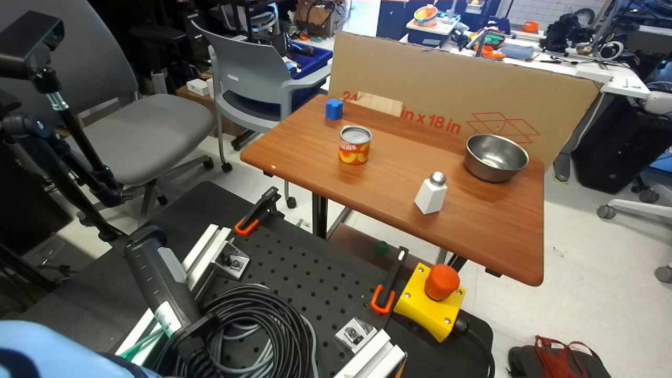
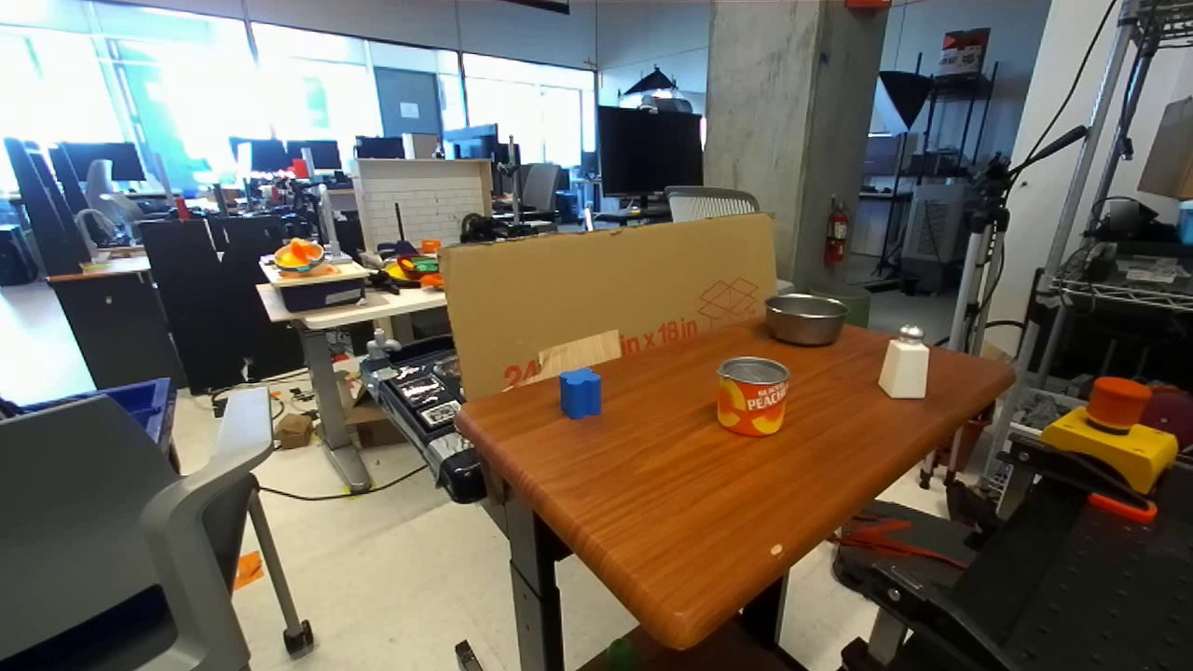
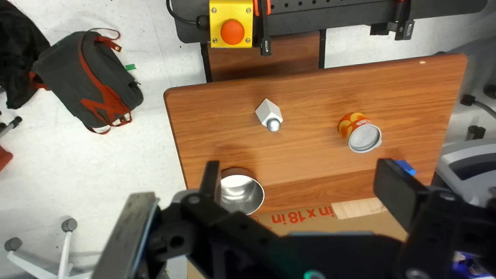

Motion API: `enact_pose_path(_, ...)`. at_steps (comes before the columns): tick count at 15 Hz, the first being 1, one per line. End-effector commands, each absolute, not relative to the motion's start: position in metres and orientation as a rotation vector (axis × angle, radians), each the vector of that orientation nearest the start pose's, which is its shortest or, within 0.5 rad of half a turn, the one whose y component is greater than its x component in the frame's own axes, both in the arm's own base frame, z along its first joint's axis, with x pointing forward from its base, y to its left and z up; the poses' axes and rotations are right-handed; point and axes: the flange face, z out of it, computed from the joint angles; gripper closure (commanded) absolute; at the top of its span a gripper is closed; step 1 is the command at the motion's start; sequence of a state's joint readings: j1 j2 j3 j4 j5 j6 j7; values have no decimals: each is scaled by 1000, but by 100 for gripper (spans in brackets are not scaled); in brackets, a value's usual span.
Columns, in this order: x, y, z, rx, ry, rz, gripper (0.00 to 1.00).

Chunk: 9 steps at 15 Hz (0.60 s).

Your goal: Move the silver bowl to the left

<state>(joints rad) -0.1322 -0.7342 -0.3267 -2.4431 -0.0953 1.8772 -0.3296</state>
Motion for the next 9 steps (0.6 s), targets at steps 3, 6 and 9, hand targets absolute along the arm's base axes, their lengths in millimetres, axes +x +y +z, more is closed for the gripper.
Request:
enact_pose_path(3,385,-176,505,-3086,151,-224,0)
enact_pose_path(6,437,-178,468,-3096,222,-192,0)
enact_pose_path(9,486,-180,428,-3101,233,-106,0)
